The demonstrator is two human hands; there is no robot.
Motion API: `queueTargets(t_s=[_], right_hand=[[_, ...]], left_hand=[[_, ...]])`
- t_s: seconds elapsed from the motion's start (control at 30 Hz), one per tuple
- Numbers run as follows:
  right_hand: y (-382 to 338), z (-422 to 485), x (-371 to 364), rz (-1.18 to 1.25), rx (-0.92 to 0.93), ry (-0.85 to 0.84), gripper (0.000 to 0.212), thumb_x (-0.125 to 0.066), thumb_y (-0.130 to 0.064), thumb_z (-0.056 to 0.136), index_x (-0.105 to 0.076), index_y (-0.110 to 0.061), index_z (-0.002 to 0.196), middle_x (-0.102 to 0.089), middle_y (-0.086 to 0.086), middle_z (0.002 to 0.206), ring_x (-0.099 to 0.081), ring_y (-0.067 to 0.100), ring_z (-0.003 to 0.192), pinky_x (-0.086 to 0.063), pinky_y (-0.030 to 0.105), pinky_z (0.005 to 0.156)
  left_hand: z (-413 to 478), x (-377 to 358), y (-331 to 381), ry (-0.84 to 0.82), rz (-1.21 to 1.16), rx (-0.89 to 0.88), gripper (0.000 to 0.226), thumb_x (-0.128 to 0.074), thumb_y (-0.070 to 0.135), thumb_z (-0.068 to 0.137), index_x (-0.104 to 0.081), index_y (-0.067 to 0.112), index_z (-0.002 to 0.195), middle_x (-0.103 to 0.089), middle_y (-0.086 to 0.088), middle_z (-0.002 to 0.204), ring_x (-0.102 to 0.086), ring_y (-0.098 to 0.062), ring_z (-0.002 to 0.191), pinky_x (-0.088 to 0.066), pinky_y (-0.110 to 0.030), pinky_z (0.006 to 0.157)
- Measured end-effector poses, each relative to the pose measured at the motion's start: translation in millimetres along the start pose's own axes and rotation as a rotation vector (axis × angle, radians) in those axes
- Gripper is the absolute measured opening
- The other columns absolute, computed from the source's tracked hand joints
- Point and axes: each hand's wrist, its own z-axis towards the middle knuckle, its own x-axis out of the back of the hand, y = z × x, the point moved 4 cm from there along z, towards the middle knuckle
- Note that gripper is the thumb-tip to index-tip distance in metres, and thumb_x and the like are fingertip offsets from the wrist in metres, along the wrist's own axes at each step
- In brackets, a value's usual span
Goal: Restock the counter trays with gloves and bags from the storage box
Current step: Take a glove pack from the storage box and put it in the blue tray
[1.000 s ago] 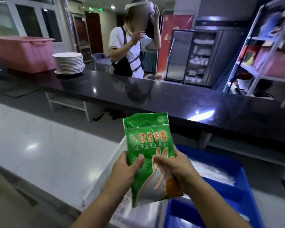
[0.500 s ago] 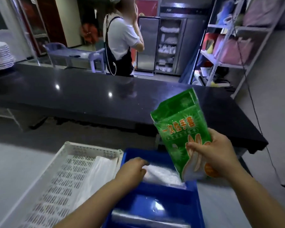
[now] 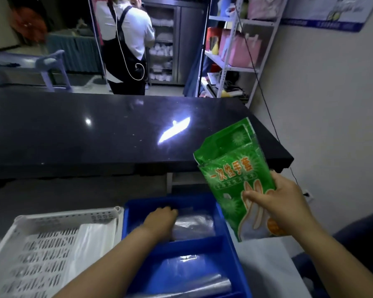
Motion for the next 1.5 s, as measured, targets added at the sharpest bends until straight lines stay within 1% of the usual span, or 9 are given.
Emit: queueTargets(t_s=[0.3, 0.57, 0.67, 0.73, 0.83, 1.03, 1.23, 1.37, 1.5], right_hand=[[-7, -30, 1, -0.111, -0.045, 0.067, 0.026, -0.081, -0.035, 0.065, -0.063, -0.036, 0.084, -0.070, -0.015, 0.073, -0.065, 0.001, 0.068, -0.055, 0.029, 0.061], [-30, -36, 3, -0.092, 0.067, 0.142, 0.027, -0.079, -0.038, 0.066, -0.064, -0.035, 0.087, -0.072, -0.012, 0.071, -0.066, 0.006, 0.064, -0.057, 0.036, 0.060], [-50, -29, -14, -0.117, 0.203, 0.089, 0.027, -0.079, -0.038, 0.067, -0.060, -0.037, 0.087, -0.069, -0.024, 0.074, -0.062, -0.006, 0.062, -0.049, 0.016, 0.053], [-62, -23, -32, -0.196, 0.279, 0.029, 0.028, -0.077, -0.043, 0.068, -0.058, -0.039, 0.089, -0.067, -0.024, 0.073, -0.061, -0.006, 0.066, -0.046, 0.017, 0.052], [-73, -15, -71, -0.328, 0.381, -0.078, 0.026, -0.072, -0.045, 0.072, -0.059, -0.034, 0.092, -0.070, -0.007, 0.075, -0.064, 0.013, 0.071, -0.050, 0.034, 0.059], [-73, 6, -133, -0.741, 0.514, -0.399, 0.031, -0.064, -0.048, 0.075, -0.056, -0.031, 0.100, -0.069, -0.002, 0.094, -0.062, 0.022, 0.086, -0.033, 0.028, 0.060], [-55, 12, -188, -0.789, 0.511, -0.721, 0.044, -0.070, -0.043, 0.069, -0.056, -0.030, 0.109, -0.066, -0.003, 0.111, -0.060, 0.021, 0.098, -0.035, 0.026, 0.065], [-49, 21, -208, -0.848, 0.527, -0.736, 0.069, -0.068, -0.042, 0.071, -0.040, -0.031, 0.133, -0.058, -0.001, 0.128, -0.057, 0.022, 0.110, -0.039, 0.027, 0.072], [-49, 23, -217, -0.954, 0.636, -0.604, 0.065, -0.059, -0.047, 0.079, -0.033, -0.026, 0.135, -0.059, 0.003, 0.125, -0.058, 0.025, 0.107, -0.045, 0.033, 0.077]], left_hand=[[-6, -2, -6, 0.093, 0.067, -0.071, 0.028, -0.063, 0.029, 0.082, -0.063, 0.010, 0.103, -0.062, -0.010, 0.112, -0.055, -0.029, 0.105, -0.046, -0.037, 0.081], [-52, 34, 0, 0.257, 0.156, -0.104, 0.022, -0.053, 0.017, 0.083, -0.054, 0.016, 0.105, -0.066, -0.008, 0.102, -0.061, -0.033, 0.094, -0.039, -0.036, 0.067], [-94, 47, 7, 0.411, 0.195, -0.183, 0.023, -0.069, 0.023, 0.069, -0.060, 0.021, 0.089, -0.070, -0.004, 0.085, -0.067, -0.026, 0.080, -0.039, -0.032, 0.056], [-119, 42, 7, 0.390, 0.215, -0.199, 0.036, -0.080, 0.039, 0.044, -0.064, 0.021, 0.071, -0.068, 0.000, 0.061, -0.066, -0.016, 0.055, -0.040, -0.023, 0.042], [-146, 36, 1, 0.420, 0.251, -0.159, 0.049, -0.075, 0.050, 0.006, -0.059, 0.022, 0.042, -0.052, 0.005, 0.033, -0.049, -0.006, 0.026, -0.027, -0.015, 0.025], [-178, 25, -16, 0.470, 0.276, -0.113, 0.042, -0.074, 0.036, 0.010, -0.048, 0.022, 0.039, -0.045, 0.005, 0.032, -0.041, -0.009, 0.023, -0.024, -0.016, 0.027], [-201, 15, -29, 0.533, 0.267, -0.041, 0.038, -0.078, 0.037, 0.017, -0.053, 0.022, 0.041, -0.049, 0.006, 0.035, -0.045, -0.010, 0.027, -0.027, -0.018, 0.029], [-207, 10, -29, 0.508, 0.280, 0.021, 0.038, -0.076, 0.039, 0.015, -0.056, 0.022, 0.043, -0.051, 0.007, 0.037, -0.047, -0.009, 0.029, -0.030, -0.019, 0.029], [-207, 11, -26, 0.483, 0.276, 0.069, 0.039, -0.074, 0.040, 0.013, -0.058, 0.022, 0.044, -0.052, 0.007, 0.037, -0.047, -0.009, 0.029, -0.028, -0.019, 0.028]])
